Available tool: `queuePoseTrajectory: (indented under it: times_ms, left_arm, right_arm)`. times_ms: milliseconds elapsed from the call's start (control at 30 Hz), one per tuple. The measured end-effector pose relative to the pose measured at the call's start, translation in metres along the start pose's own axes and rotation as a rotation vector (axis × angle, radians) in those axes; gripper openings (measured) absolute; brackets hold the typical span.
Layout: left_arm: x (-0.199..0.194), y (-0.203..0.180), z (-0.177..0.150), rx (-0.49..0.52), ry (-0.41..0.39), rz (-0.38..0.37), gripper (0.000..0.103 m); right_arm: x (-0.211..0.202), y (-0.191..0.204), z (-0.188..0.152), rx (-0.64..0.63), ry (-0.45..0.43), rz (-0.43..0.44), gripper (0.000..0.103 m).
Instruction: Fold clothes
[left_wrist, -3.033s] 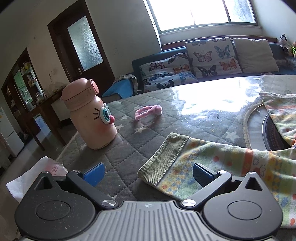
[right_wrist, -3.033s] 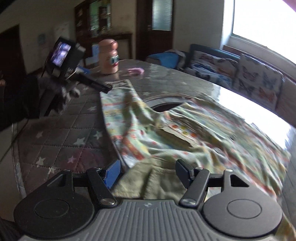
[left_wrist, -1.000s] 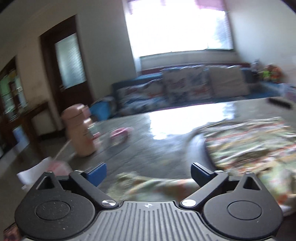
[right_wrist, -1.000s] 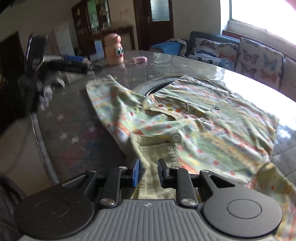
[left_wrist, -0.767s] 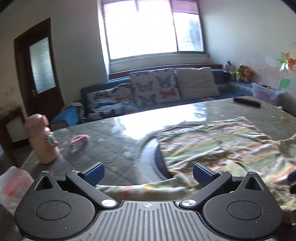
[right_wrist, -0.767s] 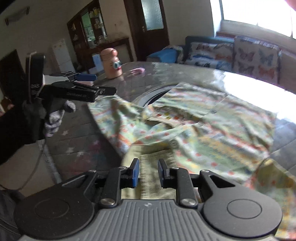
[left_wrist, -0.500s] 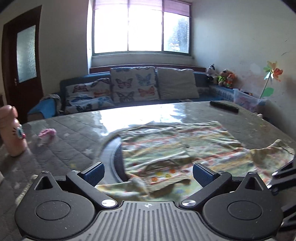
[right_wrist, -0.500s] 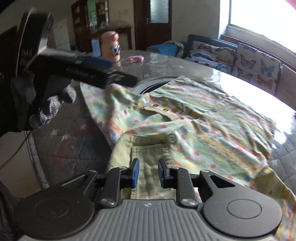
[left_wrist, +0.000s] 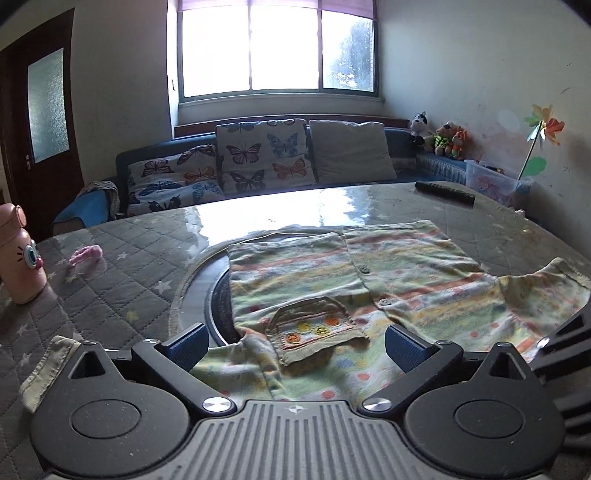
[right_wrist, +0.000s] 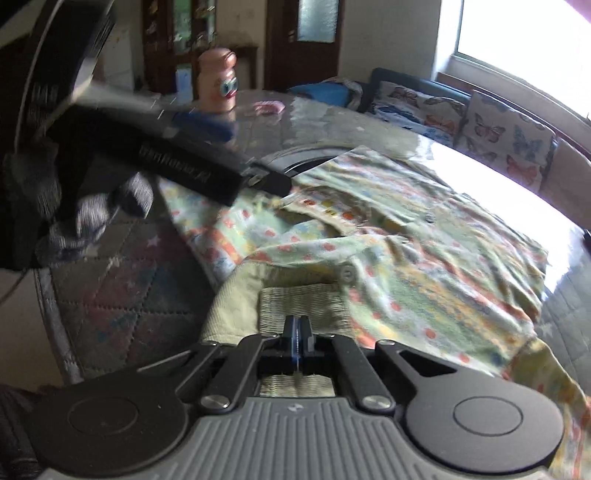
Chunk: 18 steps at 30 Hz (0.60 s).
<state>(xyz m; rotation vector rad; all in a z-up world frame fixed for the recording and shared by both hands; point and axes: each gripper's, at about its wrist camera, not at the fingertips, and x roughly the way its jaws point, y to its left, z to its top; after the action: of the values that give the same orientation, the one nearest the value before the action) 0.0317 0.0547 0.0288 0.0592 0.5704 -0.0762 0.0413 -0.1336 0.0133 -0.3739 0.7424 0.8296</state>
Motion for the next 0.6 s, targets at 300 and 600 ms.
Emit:
queuePoseTrajectory:
  times_ms: [300, 600]
  left_arm:
    - [0.015, 0.004, -0.006, 0.002, 0.063, 0.053, 0.086]
    - [0.01, -0.008, -0.015, 0.081, 0.081, 0.018, 0.071]
  right_arm:
    - [-0.006, -0.007, 0.003, 0.032, 0.0, 0.042, 0.013]
    - [0.008, 0.014, -0.006, -0.064, 0.067, 0.037, 0.023]
